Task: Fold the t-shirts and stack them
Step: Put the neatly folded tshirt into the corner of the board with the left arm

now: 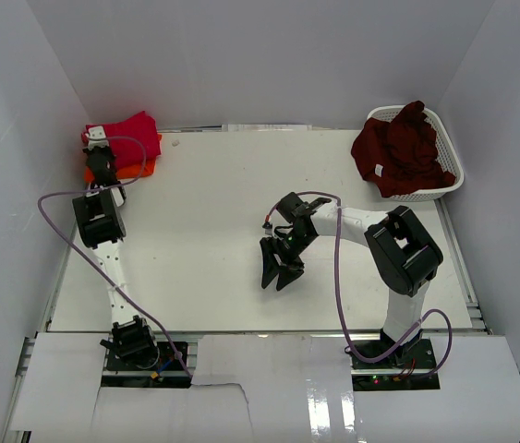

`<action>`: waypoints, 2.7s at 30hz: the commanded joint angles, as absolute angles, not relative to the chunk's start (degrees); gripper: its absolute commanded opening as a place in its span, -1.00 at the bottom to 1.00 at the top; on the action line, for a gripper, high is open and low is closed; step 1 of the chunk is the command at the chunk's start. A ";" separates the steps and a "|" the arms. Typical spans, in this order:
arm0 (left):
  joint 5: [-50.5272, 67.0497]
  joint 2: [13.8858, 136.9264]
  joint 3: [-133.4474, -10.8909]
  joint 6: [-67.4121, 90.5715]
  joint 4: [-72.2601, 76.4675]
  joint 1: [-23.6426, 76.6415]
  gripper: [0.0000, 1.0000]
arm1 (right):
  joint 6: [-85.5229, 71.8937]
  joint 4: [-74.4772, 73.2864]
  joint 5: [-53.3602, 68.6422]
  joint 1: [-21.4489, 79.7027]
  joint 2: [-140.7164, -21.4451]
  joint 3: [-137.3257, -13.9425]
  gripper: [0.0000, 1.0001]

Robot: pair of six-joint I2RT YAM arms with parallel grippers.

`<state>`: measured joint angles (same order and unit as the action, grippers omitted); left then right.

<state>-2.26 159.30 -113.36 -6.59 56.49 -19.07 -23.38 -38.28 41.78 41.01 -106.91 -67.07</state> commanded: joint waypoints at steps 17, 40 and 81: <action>-0.26 156.98 -114.53 -5.45 56.34 -19.16 -1.00 | -23.12 -38.76 43.16 41.40 -105.47 -67.33 0.22; -8.43 121.85 -86.14 -7.03 48.19 -8.36 -1.00 | -22.94 -33.31 42.19 41.40 -86.94 -56.16 0.22; -9.40 61.88 -66.09 13.18 -32.52 -6.77 0.96 | -21.97 -30.85 38.76 41.40 -76.47 -54.23 0.23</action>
<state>-8.60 63.42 -63.86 13.87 -29.41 -6.74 -22.90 -32.42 38.89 41.19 -76.62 -54.41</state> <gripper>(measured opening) 0.976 0.614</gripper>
